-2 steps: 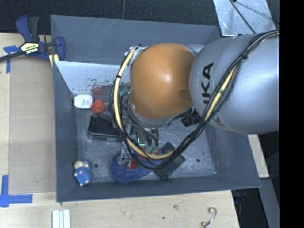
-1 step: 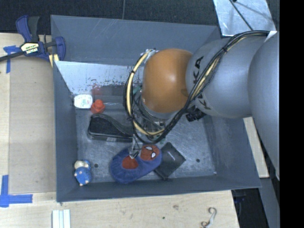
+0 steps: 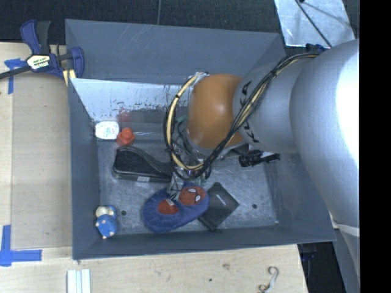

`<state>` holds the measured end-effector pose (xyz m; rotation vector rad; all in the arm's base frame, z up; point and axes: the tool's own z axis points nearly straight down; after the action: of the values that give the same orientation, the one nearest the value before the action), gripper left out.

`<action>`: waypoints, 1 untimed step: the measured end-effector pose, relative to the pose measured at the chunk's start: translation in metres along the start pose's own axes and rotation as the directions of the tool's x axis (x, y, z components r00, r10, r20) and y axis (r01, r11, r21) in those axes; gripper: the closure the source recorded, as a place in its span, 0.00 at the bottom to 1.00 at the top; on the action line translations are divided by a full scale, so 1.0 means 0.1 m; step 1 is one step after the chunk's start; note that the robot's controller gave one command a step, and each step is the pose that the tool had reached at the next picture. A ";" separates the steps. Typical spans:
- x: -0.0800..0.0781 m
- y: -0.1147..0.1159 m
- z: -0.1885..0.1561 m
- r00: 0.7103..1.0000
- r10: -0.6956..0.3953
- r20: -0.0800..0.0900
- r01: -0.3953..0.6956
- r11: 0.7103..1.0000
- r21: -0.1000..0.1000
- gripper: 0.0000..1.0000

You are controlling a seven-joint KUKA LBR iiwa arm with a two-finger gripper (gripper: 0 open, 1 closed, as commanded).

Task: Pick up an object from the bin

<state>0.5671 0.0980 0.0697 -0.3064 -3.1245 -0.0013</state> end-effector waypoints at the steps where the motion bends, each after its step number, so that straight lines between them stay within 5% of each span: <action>1: -0.02 0.02 -0.04 1.000 0.000 0.006 0.000 1.000 -0.004 1.00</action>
Offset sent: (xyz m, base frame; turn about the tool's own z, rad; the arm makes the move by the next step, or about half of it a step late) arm 0.0000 0.0000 0.0000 0.0000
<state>0.5692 0.0994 0.0737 -0.3071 -3.1306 -0.0060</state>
